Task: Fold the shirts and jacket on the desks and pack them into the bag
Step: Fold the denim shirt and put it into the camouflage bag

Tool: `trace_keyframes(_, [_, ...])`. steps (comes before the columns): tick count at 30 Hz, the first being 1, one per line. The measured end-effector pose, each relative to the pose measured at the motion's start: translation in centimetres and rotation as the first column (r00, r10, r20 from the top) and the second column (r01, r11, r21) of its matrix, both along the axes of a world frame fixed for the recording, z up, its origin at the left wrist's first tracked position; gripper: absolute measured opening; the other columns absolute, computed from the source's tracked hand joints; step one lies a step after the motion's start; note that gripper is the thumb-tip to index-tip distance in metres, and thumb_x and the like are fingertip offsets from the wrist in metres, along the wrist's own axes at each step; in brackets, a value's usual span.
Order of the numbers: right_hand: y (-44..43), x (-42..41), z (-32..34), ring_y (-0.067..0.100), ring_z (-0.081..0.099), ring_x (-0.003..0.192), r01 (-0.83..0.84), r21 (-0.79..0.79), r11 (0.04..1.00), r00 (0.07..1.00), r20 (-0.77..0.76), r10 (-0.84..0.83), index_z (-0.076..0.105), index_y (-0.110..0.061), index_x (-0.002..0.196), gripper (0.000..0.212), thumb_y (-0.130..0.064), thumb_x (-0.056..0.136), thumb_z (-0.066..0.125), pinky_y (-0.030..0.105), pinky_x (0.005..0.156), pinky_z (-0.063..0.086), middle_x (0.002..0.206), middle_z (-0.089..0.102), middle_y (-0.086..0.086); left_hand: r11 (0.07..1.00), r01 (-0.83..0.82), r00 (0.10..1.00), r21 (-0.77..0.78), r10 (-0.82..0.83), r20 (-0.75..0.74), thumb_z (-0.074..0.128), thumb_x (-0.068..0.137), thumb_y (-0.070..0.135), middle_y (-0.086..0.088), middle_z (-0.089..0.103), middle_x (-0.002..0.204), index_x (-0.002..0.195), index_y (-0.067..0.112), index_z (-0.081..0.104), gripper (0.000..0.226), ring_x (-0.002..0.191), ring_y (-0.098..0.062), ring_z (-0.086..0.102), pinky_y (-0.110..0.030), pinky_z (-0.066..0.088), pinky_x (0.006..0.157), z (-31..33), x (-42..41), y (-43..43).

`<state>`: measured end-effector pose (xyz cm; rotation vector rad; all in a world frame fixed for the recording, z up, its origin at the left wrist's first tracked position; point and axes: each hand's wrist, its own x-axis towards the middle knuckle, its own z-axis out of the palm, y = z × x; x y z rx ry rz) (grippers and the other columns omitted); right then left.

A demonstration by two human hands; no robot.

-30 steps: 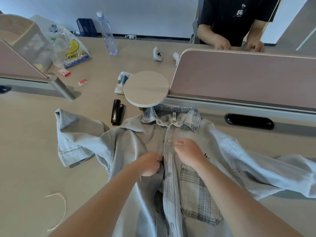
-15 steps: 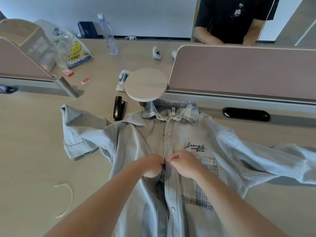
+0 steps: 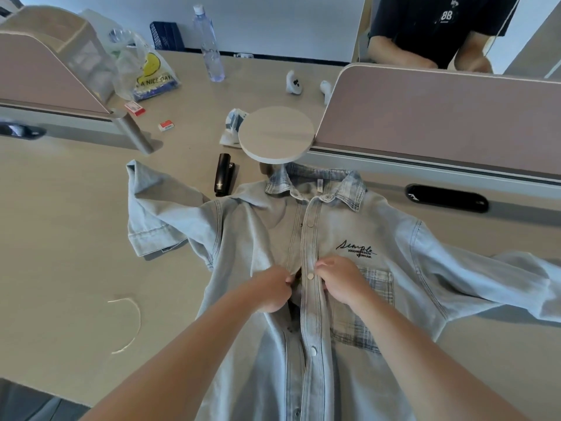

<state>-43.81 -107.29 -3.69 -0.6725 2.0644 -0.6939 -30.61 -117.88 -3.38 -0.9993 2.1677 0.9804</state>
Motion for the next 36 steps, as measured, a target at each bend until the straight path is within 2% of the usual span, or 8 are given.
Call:
trace_keyframes(7, [0.8,0.4,0.8,0.038,0.061,0.113,0.049,0.059,0.997,0.999,0.010,-0.049,0.065,0.008,0.115,0.033,-0.015,0.099,0.049,0.050,0.100,0.047,0.125,0.064,0.022,0.974,0.008,0.992,0.227,0.021,-0.124,0.045,0.101,0.023,-0.005,0.051,0.132,0.134,0.028,0.051,0.034,0.123,-0.030,0.054,-0.033,0.044,0.091,1.7,0.7,1.4])
trace_keyframes(10, [2.4,1.8,2.0,0.019,0.063,0.111,0.073,0.071,0.995,0.997,-0.013,-0.072,0.068,-0.007,0.122,0.032,-0.019,0.099,0.050,0.042,0.103,0.048,0.128,0.065,0.005,0.955,-0.098,0.963,0.281,0.162,-0.214,0.045,0.102,0.024,-0.003,0.054,0.139,0.141,0.029,0.051,0.041,0.091,-0.017,0.063,-0.022,0.046,0.069,1.9,2.0,1.4])
trace_keyframes(14, [5.0,5.1,4.3,0.018,0.048,0.069,0.230,0.036,0.972,0.971,-0.070,-0.227,0.056,0.016,0.107,0.030,-0.008,0.091,0.047,0.048,0.076,0.054,0.076,0.054,0.024,0.941,-0.209,0.900,0.266,0.292,-0.323,0.045,0.101,0.023,0.000,0.065,0.092,0.127,0.025,0.060,0.031,0.053,-0.012,0.048,-0.025,0.039,0.052,4.4,4.0,2.1])
trace_keyframes(18, [7.8,9.5,7.9,0.031,0.060,0.069,0.345,0.076,0.935,0.938,-0.044,-0.343,0.063,0.004,0.089,0.025,-0.016,0.078,0.053,0.038,0.066,0.048,0.075,0.059,0.017,0.948,-0.180,0.886,0.262,0.272,-0.377,0.046,0.099,0.022,0.001,0.068,0.105,0.125,0.022,0.062,0.031,0.066,-0.014,0.061,-0.026,0.045,0.056,9.3,6.6,4.3])
trace_keyframes(21, [10.4,12.1,9.4,0.025,0.068,0.086,0.346,0.087,0.934,0.938,-0.042,-0.344,0.073,-0.013,0.105,0.024,-0.018,0.089,0.057,0.030,0.072,0.053,0.098,0.073,0.008,0.945,-0.171,0.874,0.280,0.276,-0.399,0.049,0.095,0.018,-0.003,0.071,0.100,0.106,0.027,0.065,0.022,0.065,-0.017,0.062,-0.025,0.045,0.053,10.9,8.6,5.9])
trace_keyframes(25, [13.5,14.1,8.0,0.013,0.040,0.052,0.312,0.154,0.938,0.950,-0.037,-0.310,0.042,-0.032,0.062,0.035,-0.016,0.091,0.051,0.026,0.053,0.030,0.057,0.043,-0.011,0.892,-0.278,0.841,0.358,0.406,-0.358,0.051,0.077,0.024,-0.001,0.072,0.087,0.083,0.035,0.066,0.019,0.075,-0.025,0.067,-0.054,0.058,0.079,8.0,10.4,7.4])
trace_keyframes(31, [18.1,17.0,3.2,0.016,0.040,0.049,0.119,0.171,0.978,0.993,-0.004,-0.120,0.037,-0.025,0.056,0.035,-0.008,0.086,0.045,0.026,0.052,0.032,0.057,0.040,-0.004,0.861,-0.385,0.832,0.332,0.479,-0.279,0.056,0.088,0.019,0.001,0.074,0.089,0.087,0.030,0.067,0.015,0.082,-0.027,0.070,-0.055,0.054,0.089,4.2,13.4,12.4])
trace_keyframes(36, [21.5,19.1,-1.1,0.007,0.049,0.056,-0.070,0.096,0.993,0.997,0.024,0.068,0.069,-0.025,0.121,0.029,-0.024,0.100,0.049,0.017,0.047,0.033,0.109,0.061,-0.004,0.834,-0.480,0.805,0.271,0.542,-0.242,0.052,0.099,0.016,0.009,0.068,0.093,0.115,0.017,0.064,0.020,0.080,-0.021,0.058,-0.036,0.050,0.074,4.0,16.9,19.1])
